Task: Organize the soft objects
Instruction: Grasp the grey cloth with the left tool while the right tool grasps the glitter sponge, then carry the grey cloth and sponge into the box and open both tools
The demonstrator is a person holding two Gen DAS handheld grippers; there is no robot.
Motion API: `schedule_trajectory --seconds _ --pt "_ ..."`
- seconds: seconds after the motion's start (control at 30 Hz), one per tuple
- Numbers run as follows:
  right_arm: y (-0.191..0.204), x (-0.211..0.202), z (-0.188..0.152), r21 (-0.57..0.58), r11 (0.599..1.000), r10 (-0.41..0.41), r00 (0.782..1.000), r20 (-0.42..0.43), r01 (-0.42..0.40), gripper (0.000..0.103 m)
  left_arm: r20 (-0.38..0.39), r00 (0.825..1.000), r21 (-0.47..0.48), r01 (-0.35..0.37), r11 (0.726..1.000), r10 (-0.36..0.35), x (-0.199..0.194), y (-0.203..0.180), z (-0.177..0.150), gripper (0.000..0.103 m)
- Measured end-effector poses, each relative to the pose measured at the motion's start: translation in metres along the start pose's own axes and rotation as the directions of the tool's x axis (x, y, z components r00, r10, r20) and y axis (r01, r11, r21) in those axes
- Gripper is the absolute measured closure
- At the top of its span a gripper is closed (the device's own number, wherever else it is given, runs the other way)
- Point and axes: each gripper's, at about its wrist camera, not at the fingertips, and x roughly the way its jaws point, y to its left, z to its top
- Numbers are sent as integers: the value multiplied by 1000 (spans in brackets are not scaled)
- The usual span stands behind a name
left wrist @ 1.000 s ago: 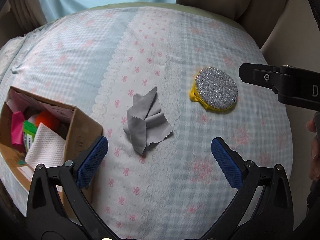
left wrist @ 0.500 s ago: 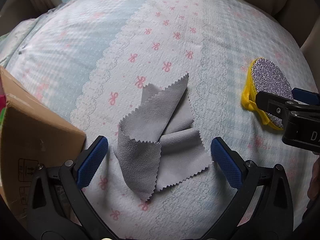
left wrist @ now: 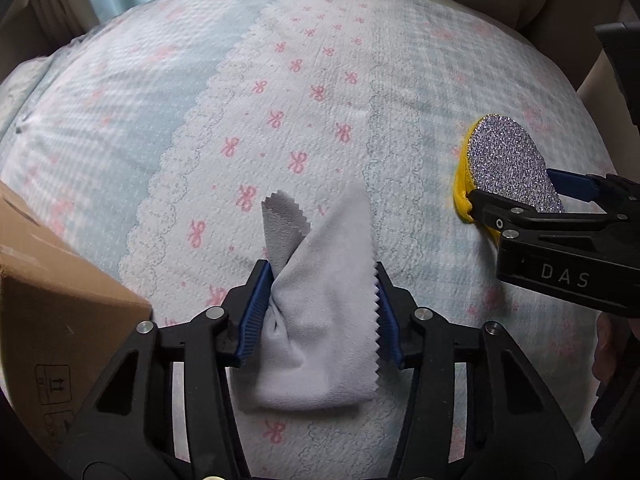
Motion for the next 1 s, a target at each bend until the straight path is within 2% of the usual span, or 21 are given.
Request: schedule_trajectory --seconds 0.07,0.1,0.17,0.37,0.47,0.67,0.83,1.0 --pt "0 -2 0 3 1000 -14 1000 9 14 30 -4 1000 -11 2 1000 -2 0 2 2 76" --pt "0 -3 1 6 1000 -20 1000 14 20 33 -5 1000 -16 4 1000 -4 -1 4 3 79" --pt "0 -5 2 10 999 -30 999 22 30 45 -9 1000 -23 9 1000 -10 -1 7 4 84" --pt "-3 -12 7 38 998 -41 999 20 40 61 -14 1000 -20 16 1000 -16 -5 10 4 90" --pt "-3 -15 8 45 998 -50 999 14 49 65 -14 1000 -26 19 999 -19 -10 12 3 91" --pt "-2 -42 12 68 996 -65 997 51 62 65 -8 1000 -21 29 999 -29 -27 13 1 91" --pt "1 -86 11 83 994 -78 993 88 71 65 30 998 -15 58 998 -58 -60 11 6 91" --pt "12 -147 10 109 991 -89 989 120 76 66 100 990 -14 101 995 -99 -117 13 17 91"
